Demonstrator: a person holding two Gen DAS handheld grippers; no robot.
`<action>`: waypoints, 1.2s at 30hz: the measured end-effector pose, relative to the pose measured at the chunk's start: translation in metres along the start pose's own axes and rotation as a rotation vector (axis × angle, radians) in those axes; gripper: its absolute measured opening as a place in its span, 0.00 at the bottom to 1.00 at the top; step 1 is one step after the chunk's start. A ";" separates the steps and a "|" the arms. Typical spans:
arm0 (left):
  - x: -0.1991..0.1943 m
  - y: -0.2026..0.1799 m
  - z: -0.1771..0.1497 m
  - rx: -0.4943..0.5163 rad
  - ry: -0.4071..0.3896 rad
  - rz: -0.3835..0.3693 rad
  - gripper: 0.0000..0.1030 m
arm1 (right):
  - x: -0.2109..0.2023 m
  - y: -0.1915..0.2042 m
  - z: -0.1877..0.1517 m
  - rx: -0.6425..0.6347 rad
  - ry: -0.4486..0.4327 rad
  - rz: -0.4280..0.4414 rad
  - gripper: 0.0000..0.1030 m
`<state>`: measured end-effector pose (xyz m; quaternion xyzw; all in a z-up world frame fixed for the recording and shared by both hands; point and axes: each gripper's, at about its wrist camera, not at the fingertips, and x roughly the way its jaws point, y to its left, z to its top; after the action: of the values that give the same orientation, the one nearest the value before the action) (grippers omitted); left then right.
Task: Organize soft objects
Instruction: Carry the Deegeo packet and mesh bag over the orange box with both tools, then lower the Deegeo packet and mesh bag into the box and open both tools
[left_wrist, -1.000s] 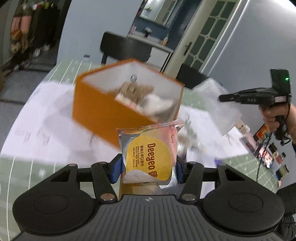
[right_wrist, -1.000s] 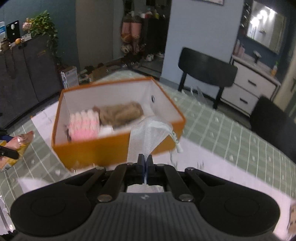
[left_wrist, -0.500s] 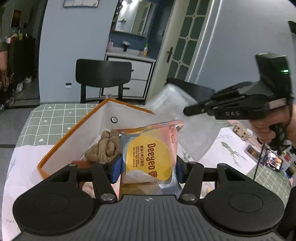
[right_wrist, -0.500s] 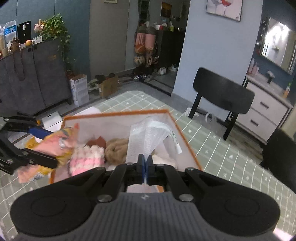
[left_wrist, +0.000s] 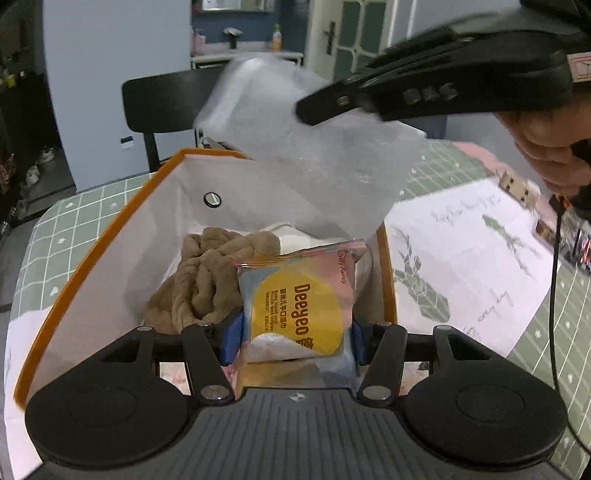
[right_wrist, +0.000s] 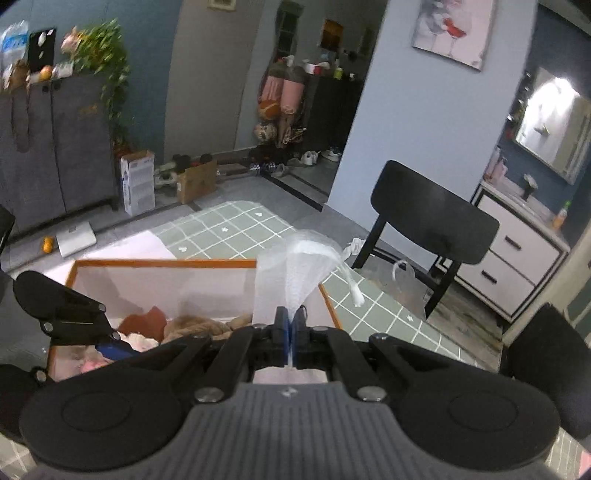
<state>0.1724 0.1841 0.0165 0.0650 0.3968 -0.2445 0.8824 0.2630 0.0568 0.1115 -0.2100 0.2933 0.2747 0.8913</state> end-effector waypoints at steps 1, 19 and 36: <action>0.002 0.001 0.001 0.008 0.011 0.001 0.62 | 0.007 0.003 -0.001 -0.035 0.011 -0.005 0.00; 0.034 0.006 0.014 0.068 0.119 -0.054 0.63 | 0.094 0.005 -0.028 -0.136 0.256 0.022 0.00; 0.043 0.020 0.011 -0.043 0.151 -0.093 0.76 | 0.123 0.028 -0.035 -0.169 0.353 0.027 0.08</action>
<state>0.2142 0.1816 -0.0090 0.0460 0.4697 -0.2710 0.8390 0.3150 0.1044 0.0008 -0.3252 0.4235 0.2694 0.8014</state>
